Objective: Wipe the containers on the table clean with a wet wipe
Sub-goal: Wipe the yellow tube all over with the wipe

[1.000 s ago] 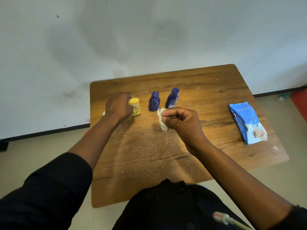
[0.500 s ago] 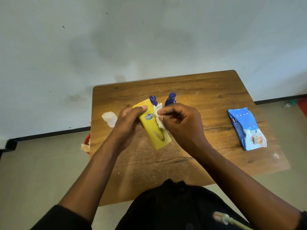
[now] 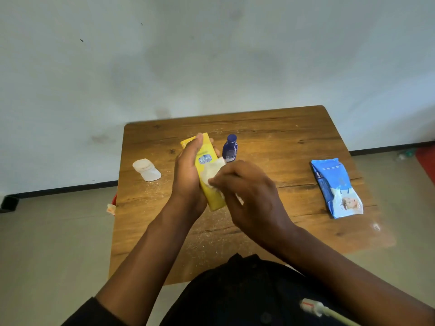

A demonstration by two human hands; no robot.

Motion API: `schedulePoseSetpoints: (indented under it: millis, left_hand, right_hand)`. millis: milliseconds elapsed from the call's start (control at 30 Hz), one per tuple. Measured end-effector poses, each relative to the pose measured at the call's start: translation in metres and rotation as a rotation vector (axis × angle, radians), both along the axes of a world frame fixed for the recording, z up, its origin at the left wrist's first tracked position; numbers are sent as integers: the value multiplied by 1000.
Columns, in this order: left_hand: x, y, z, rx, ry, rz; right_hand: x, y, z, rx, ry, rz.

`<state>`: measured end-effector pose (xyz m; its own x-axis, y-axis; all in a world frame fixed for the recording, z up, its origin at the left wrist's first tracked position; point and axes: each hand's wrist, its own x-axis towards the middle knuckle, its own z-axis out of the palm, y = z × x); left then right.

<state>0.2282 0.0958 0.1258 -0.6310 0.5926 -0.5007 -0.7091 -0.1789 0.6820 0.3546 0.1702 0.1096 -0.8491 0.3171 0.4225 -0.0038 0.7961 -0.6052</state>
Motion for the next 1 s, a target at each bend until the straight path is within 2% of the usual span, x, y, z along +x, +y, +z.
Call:
schedulePoseSetpoints:
  millis: [133,367,567,667,733,833,1000]
  left_hand:
    - [16,3,3,-31,-23,-87]
    - [31,16,14,-24,145,-112]
    - [20,27,27,-85,79,-26]
    - [28,26,29,-117,22,-62]
    - [39,24,31,-124,5,-109]
    - [56,27,27,-143,131,-141]
    - [58,30,26,-144,187,-109]
  right_hand:
    - [6,5,8,150,1,107]
    - [-12,39,31,175,143,-111]
    - [19,20,18,197,40,94]
    - [24,24,16,187,17,115]
    - [15,32,21,184,50,56]
    - [-5,46,37,181,113,-109]
    - [-7,43,45,232,146,-115]
